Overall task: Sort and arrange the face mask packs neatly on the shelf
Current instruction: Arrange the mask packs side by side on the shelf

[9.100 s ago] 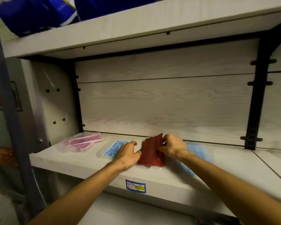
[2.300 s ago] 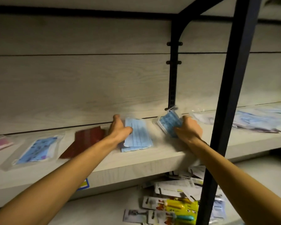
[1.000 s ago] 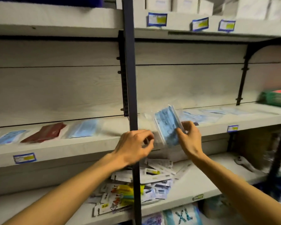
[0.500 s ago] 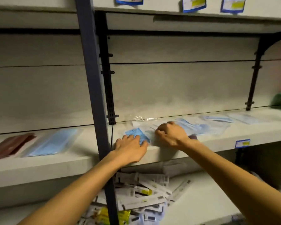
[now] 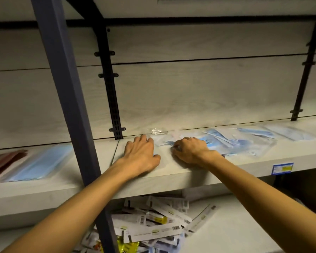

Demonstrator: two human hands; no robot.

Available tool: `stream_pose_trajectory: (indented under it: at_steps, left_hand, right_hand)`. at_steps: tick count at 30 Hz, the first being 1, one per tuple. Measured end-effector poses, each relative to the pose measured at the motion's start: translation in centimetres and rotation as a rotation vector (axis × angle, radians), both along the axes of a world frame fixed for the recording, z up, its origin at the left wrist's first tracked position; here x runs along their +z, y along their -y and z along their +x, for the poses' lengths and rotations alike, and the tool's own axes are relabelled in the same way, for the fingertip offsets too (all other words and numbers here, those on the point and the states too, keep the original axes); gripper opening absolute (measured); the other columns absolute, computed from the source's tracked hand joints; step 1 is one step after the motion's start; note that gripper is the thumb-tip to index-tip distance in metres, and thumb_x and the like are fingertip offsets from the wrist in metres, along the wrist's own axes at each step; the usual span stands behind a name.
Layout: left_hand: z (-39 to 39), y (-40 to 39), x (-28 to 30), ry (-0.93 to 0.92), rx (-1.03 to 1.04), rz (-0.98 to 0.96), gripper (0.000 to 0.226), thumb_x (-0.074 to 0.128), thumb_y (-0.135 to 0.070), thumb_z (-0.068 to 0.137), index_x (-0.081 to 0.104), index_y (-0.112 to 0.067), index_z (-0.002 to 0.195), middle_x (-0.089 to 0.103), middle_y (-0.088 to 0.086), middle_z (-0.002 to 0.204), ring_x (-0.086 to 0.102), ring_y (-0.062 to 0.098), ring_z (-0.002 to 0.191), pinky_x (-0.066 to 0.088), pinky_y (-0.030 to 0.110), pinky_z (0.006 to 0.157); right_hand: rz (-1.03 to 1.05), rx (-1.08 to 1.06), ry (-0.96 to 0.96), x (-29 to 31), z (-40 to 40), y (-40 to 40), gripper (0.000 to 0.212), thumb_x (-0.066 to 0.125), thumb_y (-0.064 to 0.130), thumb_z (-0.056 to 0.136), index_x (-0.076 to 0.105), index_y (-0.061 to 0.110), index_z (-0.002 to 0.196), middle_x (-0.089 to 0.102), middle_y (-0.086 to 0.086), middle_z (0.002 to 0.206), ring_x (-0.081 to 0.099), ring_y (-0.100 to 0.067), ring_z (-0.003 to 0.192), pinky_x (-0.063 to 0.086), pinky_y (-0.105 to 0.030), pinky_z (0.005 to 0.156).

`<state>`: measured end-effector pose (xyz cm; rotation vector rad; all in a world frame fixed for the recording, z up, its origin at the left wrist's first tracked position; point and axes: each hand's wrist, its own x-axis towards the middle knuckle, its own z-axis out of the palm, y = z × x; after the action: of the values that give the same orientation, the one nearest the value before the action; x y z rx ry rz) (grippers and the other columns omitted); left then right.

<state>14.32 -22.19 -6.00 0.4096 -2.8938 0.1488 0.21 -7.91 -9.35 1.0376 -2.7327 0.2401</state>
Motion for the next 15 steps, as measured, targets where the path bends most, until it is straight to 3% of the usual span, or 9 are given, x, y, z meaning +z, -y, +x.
stream_pose_trajectory:
  at_steps: [5,9,12,15]
  left_hand:
    - [-4.2,-1.0,0.7,0.045,-0.114,0.098,0.048,0.051,-0.041,0.097,0.051,-0.016,0.138,0.049,0.004,0.147,0.047,0.027,0.132,0.043,0.041,0.103]
    - [-8.1,-2.7,-0.2,0.088,-0.155,0.178,0.059,0.050,-0.046,0.096,0.039,-0.022,0.149,0.041,0.001,0.157,0.043,0.026,0.139,0.042,0.039,0.105]
    - [-10.9,-4.5,-0.7,0.086,-0.120,0.212,0.067,0.044,-0.055,0.098,0.030,-0.022,0.155,0.036,0.002,0.161,0.041,0.028,0.143,0.040,0.041,0.109]
    - [-13.6,-6.5,-0.5,0.108,-0.082,0.334,0.064,0.037,-0.058,0.099,0.029,-0.025,0.154,0.037,0.004,0.161,0.042,0.030,0.143,0.039,0.042,0.111]
  right_hand:
    - [0.048,-0.047,0.044,1.1,-1.5,-2.9,0.039,0.045,0.052,0.096,0.064,0.034,0.125,0.065,-0.005,0.127,0.060,-0.031,0.110,0.048,-0.040,0.089]
    - [0.045,-0.055,0.148,2.6,-3.0,-6.9,0.038,0.050,0.050,0.095,0.063,0.038,0.128,0.063,-0.005,0.133,0.059,-0.031,0.117,0.048,-0.038,0.095]
    - [-0.112,0.035,0.274,3.8,-4.0,-10.4,0.045,0.061,0.055,0.091,0.063,0.037,0.132,0.063,-0.004,0.133,0.059,-0.027,0.117,0.049,-0.038,0.098]
    - [-0.378,0.180,0.461,4.6,-5.0,-13.6,0.038,0.065,0.042,0.094,0.066,0.030,0.130,0.065,0.002,0.131,0.059,-0.012,0.119,0.050,-0.033,0.101]
